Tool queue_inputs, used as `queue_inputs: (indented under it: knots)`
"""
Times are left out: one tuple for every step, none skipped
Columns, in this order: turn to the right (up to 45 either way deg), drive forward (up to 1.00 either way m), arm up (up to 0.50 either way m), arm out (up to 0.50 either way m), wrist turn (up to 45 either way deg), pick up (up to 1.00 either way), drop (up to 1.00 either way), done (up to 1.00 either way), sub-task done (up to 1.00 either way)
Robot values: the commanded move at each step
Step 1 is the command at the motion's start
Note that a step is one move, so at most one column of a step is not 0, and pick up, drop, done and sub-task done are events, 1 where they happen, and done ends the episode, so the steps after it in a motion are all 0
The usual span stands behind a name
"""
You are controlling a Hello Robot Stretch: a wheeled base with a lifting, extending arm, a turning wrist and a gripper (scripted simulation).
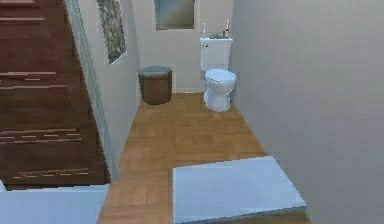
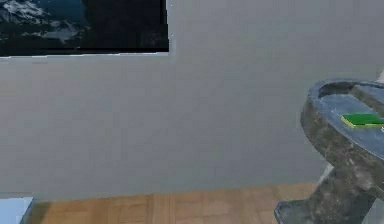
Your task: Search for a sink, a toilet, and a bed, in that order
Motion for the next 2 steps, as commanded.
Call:
queue_inputs:
  knots:
    - [0.0,1.00,0.00,0.00,0.0,0.00,0.00,0.00,0.00]
    - [0.0,1.00,0.00,0.00,0.0,0.00,0.00,0.00,0.00]
